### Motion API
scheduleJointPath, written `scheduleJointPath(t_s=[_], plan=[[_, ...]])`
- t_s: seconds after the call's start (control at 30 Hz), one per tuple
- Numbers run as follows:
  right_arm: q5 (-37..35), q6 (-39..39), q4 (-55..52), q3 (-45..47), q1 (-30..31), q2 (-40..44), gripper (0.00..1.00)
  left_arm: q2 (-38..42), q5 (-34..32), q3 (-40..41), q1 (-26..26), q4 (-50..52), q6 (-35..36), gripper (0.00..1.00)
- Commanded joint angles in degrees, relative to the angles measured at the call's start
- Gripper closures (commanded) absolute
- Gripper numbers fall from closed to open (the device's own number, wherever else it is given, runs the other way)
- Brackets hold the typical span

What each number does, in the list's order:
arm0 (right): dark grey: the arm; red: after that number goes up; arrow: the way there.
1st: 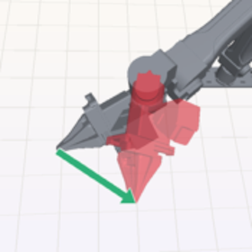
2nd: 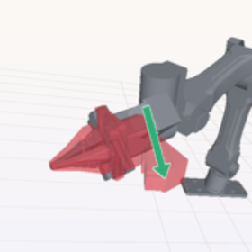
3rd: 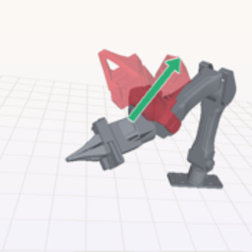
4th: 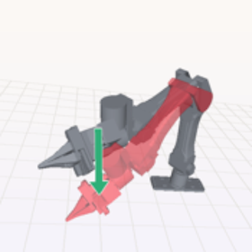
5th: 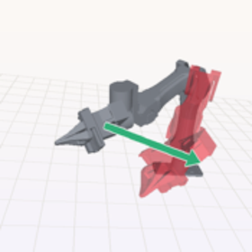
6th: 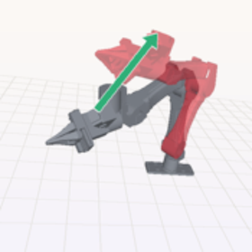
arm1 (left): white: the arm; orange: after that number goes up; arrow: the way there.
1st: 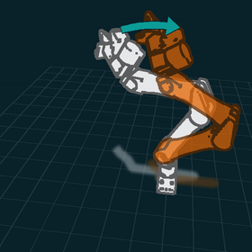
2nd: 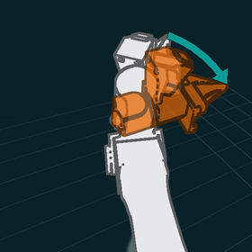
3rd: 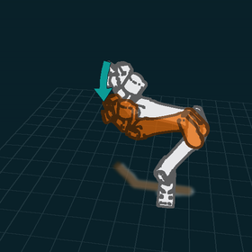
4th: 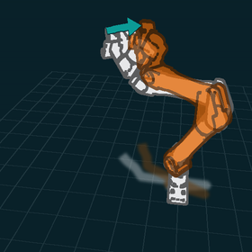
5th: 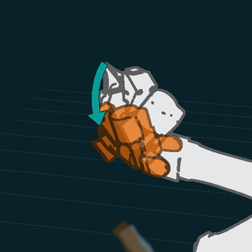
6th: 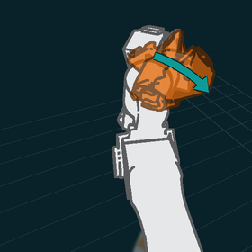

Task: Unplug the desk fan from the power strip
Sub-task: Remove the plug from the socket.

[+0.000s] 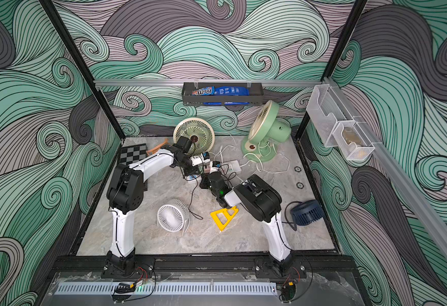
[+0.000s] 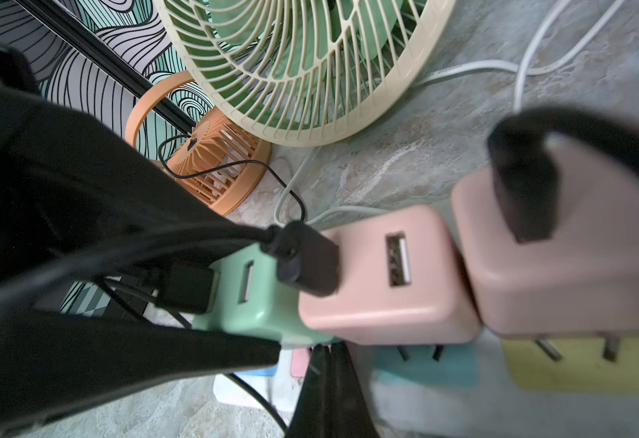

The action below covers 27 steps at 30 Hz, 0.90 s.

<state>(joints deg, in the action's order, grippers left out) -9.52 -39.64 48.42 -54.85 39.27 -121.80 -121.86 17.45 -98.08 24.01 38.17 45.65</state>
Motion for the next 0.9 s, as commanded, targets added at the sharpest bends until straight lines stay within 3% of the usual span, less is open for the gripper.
scheduleJointPath(t_s=[0.0, 0.1, 0.3, 0.57, 0.87], plan=[[-0.84, 0.09, -8.17, 0.5, -0.53, -1.69, 1.0, -1.64, 6.83, -7.13, 0.6, 11.03, -1.16, 1.0], [-0.83, 0.09, -8.25, 0.39, -0.51, -1.69, 1.0, -2.81, 7.57, -8.45, 0.78, 13.73, 1.1, 1.0], [-0.68, 0.39, -8.43, 0.18, -0.54, -1.84, 1.0, 2.75, 4.08, 1.87, 1.74, 2.73, 2.22, 1.0], [-0.33, 1.76, -7.2, 0.14, -0.53, -1.91, 1.0, 1.43, 2.05, -3.54, 1.34, 9.97, 1.83, 1.0], [6.54, 5.48, -0.42, 4.98, -3.23, 6.97, 1.0, 1.82, 7.0, -4.34, 0.8, 19.62, 4.58, 1.0]])
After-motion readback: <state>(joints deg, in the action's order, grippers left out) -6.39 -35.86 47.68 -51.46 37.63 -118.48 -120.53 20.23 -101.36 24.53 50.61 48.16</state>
